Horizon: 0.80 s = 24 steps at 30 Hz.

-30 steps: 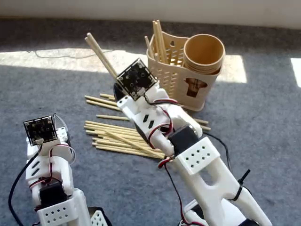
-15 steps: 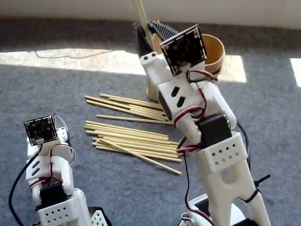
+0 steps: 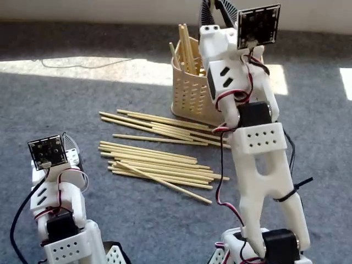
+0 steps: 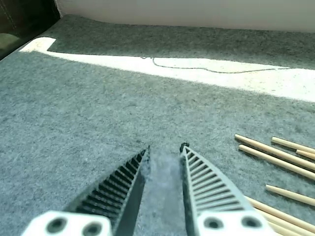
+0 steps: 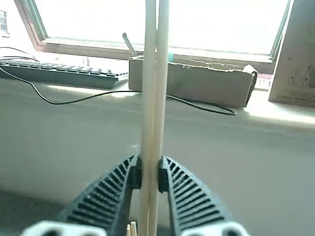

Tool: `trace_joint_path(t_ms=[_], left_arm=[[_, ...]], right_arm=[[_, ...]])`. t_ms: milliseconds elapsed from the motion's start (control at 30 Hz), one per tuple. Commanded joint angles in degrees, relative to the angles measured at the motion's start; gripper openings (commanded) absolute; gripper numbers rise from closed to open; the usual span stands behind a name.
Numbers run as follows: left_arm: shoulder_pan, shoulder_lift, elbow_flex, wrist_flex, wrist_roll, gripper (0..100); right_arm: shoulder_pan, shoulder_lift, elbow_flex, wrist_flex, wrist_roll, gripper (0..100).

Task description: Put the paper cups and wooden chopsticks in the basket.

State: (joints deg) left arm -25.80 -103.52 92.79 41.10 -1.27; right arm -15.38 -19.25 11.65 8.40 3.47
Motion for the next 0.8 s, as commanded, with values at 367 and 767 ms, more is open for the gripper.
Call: trace_joint_path(t_ms=[367, 767], left_arm=[[-0.4, -0.4, -0.2, -0.2, 0.2, 11], [-0.4, -0.4, -0.2, -0.2, 0.2, 11]], right_arm=[[2.1, 5.8, 2.7, -1.8, -5.5, 1.5], [0.7, 5.4, 3.0, 4.1, -5.4, 13.9]])
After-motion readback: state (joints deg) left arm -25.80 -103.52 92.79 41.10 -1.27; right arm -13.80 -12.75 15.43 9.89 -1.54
